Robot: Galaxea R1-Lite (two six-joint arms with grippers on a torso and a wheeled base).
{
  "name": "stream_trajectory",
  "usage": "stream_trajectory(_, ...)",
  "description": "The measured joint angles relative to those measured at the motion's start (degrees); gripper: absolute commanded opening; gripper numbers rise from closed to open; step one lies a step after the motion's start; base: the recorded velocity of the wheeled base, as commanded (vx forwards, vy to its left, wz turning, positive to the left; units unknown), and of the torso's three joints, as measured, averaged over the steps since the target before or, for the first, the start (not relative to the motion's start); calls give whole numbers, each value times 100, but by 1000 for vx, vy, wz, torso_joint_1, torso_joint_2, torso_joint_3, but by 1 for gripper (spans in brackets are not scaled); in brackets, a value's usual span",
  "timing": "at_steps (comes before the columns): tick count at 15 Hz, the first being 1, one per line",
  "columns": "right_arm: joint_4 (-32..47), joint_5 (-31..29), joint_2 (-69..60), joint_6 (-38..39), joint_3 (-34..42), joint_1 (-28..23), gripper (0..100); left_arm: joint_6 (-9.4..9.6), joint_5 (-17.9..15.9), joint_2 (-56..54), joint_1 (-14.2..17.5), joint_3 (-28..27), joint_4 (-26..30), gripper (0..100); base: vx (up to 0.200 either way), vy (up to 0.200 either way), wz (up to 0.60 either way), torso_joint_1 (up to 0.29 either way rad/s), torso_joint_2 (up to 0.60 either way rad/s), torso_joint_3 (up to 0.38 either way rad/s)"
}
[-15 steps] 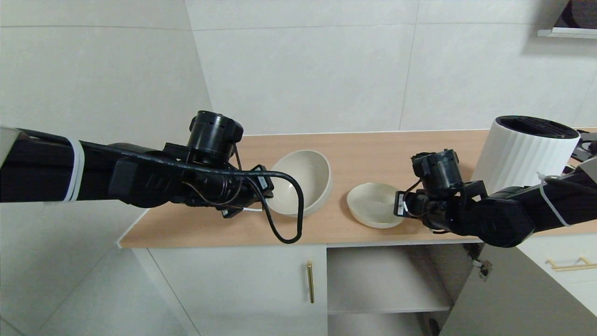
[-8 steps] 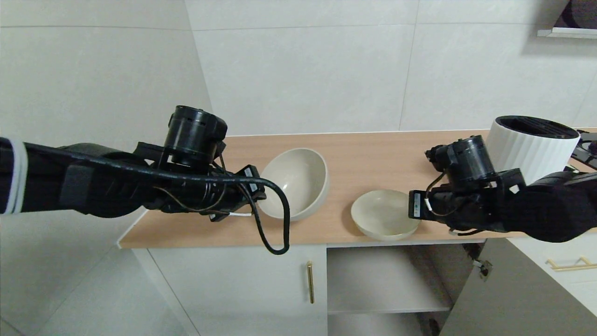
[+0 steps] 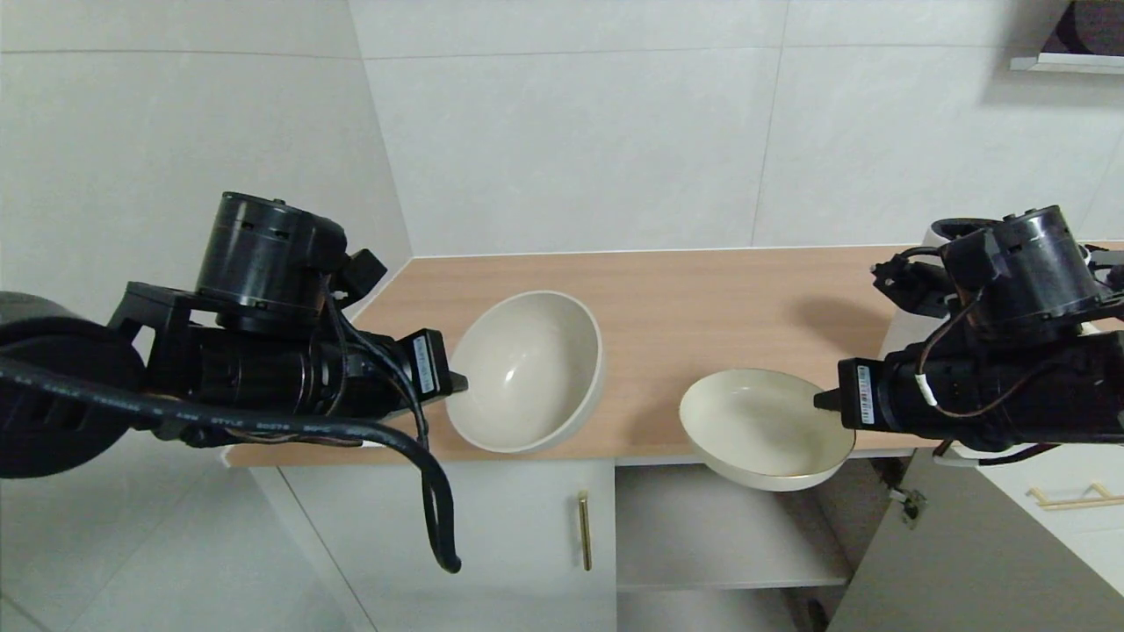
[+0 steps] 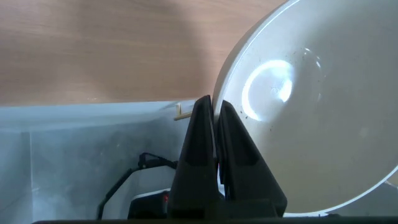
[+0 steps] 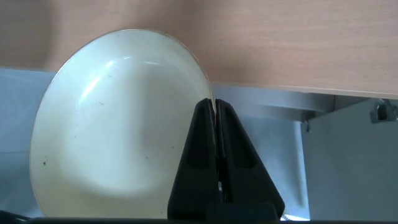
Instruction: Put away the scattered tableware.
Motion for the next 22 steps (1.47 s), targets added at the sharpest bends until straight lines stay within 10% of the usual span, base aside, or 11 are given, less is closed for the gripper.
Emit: stream_trajectory(22, -48, -35, 129, -38, 173, -49, 0, 9, -10, 152, 0, 16, -7, 0, -36, 0, 0, -27, 69, 38)
